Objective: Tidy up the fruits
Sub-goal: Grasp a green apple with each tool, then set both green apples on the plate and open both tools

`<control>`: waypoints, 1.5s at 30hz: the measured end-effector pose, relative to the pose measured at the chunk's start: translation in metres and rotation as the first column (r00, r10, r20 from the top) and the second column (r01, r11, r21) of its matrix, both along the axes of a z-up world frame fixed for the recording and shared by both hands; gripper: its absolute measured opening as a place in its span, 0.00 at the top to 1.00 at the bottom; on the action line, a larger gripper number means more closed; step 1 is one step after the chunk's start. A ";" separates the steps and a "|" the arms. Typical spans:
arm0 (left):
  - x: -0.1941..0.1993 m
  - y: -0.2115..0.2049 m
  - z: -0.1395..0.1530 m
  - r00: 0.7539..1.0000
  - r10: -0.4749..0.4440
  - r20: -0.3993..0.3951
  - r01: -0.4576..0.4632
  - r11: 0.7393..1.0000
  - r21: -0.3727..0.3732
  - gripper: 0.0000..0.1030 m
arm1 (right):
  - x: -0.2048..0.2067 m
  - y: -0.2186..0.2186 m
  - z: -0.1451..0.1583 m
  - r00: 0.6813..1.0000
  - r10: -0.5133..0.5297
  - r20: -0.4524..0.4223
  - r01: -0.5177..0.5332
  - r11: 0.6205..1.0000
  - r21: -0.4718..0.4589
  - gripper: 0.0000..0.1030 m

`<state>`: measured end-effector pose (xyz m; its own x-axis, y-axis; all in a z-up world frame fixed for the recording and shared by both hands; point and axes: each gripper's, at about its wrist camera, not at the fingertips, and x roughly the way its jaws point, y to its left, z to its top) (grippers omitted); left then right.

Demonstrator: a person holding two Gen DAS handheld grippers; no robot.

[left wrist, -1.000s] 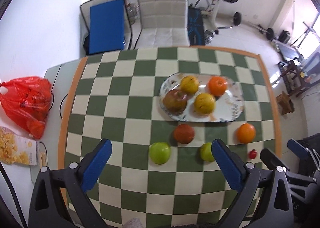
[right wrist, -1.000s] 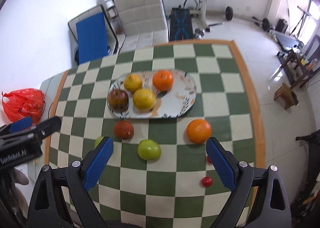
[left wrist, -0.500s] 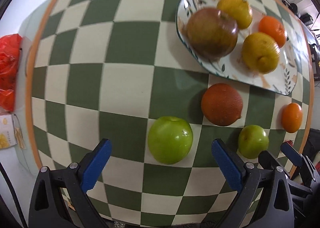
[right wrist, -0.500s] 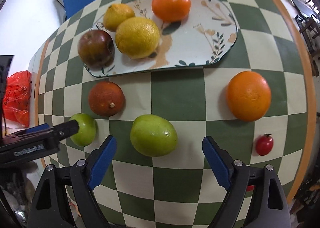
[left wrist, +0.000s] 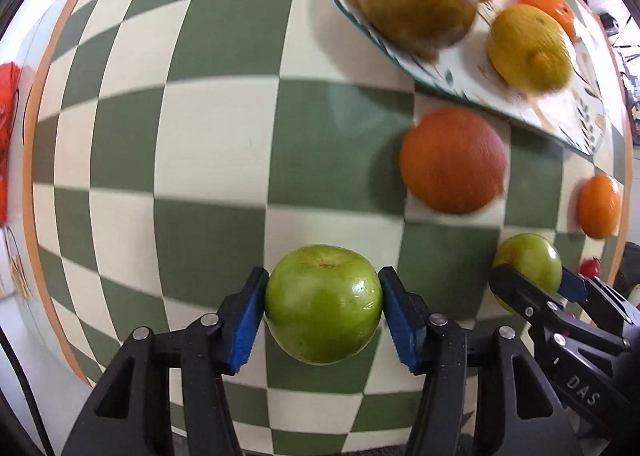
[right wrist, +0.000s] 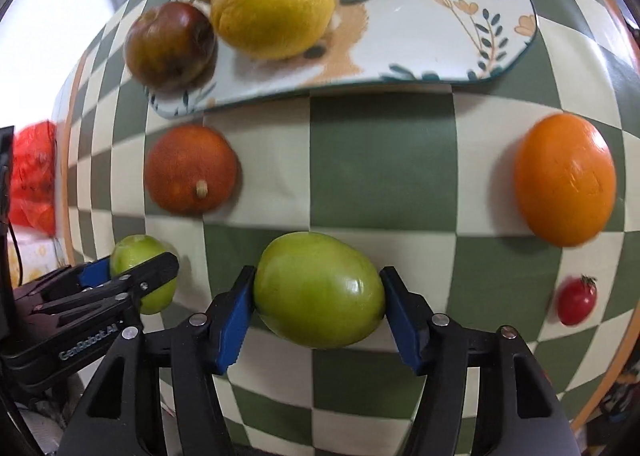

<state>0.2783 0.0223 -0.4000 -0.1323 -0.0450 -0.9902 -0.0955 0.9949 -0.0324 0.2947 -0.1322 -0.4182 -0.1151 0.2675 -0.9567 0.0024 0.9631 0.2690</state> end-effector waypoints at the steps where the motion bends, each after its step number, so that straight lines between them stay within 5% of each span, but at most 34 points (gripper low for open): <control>1: -0.006 -0.002 0.001 1.000 0.001 -0.001 -0.001 1.000 -0.010 0.48 | -0.006 -0.002 0.000 1.000 0.006 -0.010 -0.006 1.000 0.005 0.38; 9: -0.052 -0.026 0.000 1.000 -0.022 -0.015 0.021 0.998 -0.057 0.48 | -0.036 -0.018 0.007 1.000 -0.011 -0.017 0.011 1.000 -0.002 0.38; 14: -0.050 -0.041 0.037 0.998 -0.036 0.053 0.042 0.993 -0.111 0.48 | -0.038 -0.032 0.033 0.996 -0.085 0.034 0.084 0.995 0.050 0.38; 19: -0.009 -0.064 0.108 0.982 -0.071 0.174 0.102 0.979 -0.177 0.48 | -0.023 -0.058 0.075 0.979 -0.168 0.118 0.155 0.982 0.111 0.38; 23: 0.084 -0.087 0.140 0.967 -0.147 0.210 0.187 0.965 -0.184 0.48 | 0.012 -0.084 0.090 0.954 -0.246 0.170 0.224 0.965 0.136 0.38; 28: 0.160 -0.137 0.126 0.948 -0.272 0.167 0.296 0.945 -0.138 0.48 | 0.055 -0.116 0.075 0.926 -0.342 0.160 0.310 0.931 0.194 0.38; 33: 0.220 -0.184 0.082 0.933 -0.360 0.013 0.359 0.927 -0.109 0.48 | 0.079 -0.119 0.047 0.905 -0.416 0.093 0.379 0.885 0.269 0.38; 41: 0.238 -0.217 0.035 0.898 -0.425 -0.112 0.417 0.904 -0.088 0.47 | 0.091 -0.121 0.023 0.891 -0.454 0.013 0.425 0.845 0.325 0.37; 45: 0.240 -0.223 0.040 0.903 -0.420 -0.092 0.410 0.905 -0.113 0.44 | 0.095 -0.120 0.018 0.895 -0.447 -0.013 0.425 0.840 0.337 0.34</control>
<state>0.5178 -0.2009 -0.3599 -0.2676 -0.0482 -0.9623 0.3174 0.9386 -0.1353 0.3900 -0.2519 -0.4003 0.1438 0.5698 -0.8091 0.3739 0.7257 0.5775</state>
